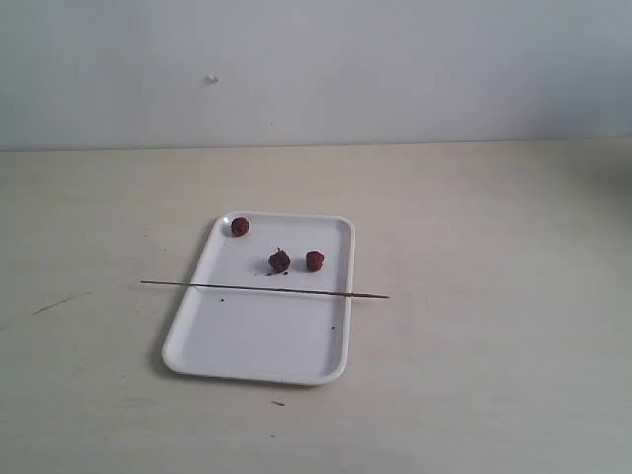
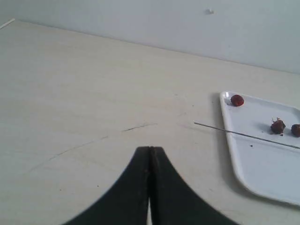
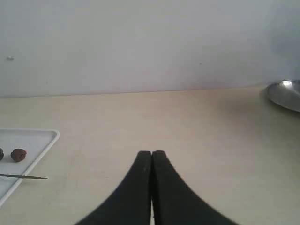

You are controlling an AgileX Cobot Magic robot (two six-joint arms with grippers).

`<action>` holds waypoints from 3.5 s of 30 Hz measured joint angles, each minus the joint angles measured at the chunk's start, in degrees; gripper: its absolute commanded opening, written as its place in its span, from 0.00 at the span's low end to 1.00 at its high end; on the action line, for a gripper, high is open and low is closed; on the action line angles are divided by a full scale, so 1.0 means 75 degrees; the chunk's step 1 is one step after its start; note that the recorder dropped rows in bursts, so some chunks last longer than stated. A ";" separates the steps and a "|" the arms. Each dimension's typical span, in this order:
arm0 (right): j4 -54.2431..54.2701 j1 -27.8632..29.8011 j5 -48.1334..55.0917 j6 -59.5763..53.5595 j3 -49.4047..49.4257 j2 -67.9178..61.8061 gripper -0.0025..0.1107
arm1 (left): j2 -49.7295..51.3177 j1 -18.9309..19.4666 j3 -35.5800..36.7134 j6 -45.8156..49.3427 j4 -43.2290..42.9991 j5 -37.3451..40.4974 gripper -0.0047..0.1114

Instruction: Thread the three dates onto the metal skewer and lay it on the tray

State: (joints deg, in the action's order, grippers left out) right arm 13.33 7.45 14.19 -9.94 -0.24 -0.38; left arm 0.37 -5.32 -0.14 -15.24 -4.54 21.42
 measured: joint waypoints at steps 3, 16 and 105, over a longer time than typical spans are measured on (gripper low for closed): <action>0.0000 0.0000 0.0000 0.0000 0.0000 0.0000 0.02 | 0.0000 0.0000 0.0000 0.0000 0.0000 0.0000 0.04; 0.0000 0.0000 0.0000 0.0000 0.0000 0.0000 0.02 | 0.0000 0.0000 0.0020 -0.1427 -0.0555 -0.2226 0.04; 0.0000 -0.0477 0.0000 0.0000 0.0000 0.0000 0.02 | 1.6462 -0.2884 -1.1499 1.1834 0.1128 0.3720 0.38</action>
State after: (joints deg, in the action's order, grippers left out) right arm 13.33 3.87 14.19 -9.94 -0.24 -0.38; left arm 123.84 -26.95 -86.38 73.51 3.92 49.32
